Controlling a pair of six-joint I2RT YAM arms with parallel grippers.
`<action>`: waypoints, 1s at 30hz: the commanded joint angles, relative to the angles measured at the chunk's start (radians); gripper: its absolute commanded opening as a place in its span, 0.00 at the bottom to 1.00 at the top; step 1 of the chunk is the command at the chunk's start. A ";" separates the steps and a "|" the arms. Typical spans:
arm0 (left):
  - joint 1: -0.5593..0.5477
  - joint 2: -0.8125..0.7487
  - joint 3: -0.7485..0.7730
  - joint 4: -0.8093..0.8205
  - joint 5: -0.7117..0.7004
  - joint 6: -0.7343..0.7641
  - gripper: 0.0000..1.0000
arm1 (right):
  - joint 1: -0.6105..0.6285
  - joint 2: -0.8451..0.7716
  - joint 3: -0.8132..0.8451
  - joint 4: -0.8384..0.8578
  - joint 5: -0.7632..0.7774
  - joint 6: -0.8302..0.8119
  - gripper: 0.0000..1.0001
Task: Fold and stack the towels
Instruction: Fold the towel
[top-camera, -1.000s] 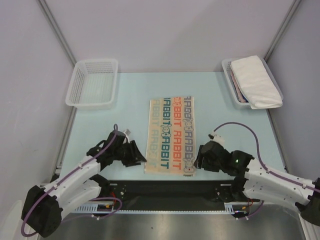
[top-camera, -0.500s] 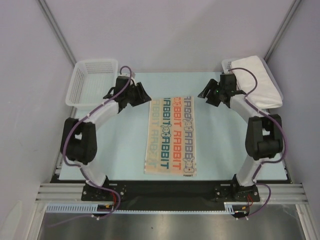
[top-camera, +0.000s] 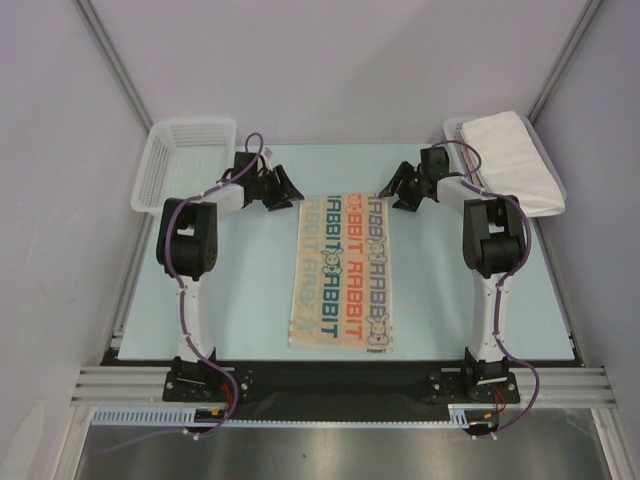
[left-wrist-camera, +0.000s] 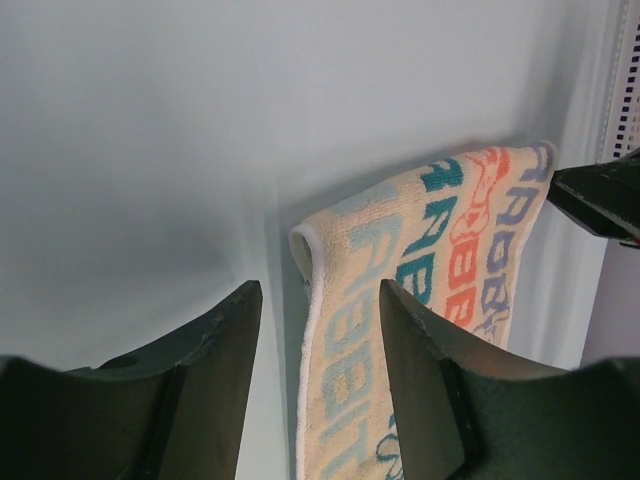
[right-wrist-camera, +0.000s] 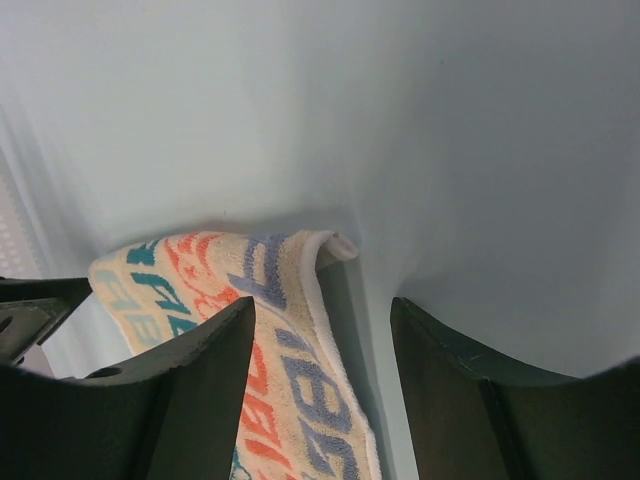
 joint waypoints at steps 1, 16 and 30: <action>0.003 0.009 0.047 0.077 0.098 -0.044 0.56 | 0.001 0.012 0.050 0.012 -0.031 0.015 0.62; 0.002 0.090 -0.007 0.297 0.206 -0.202 0.50 | -0.005 0.078 0.098 0.030 -0.065 0.088 0.48; 0.018 0.018 0.006 0.164 0.050 -0.158 0.48 | -0.004 0.127 0.207 -0.019 -0.077 0.082 0.08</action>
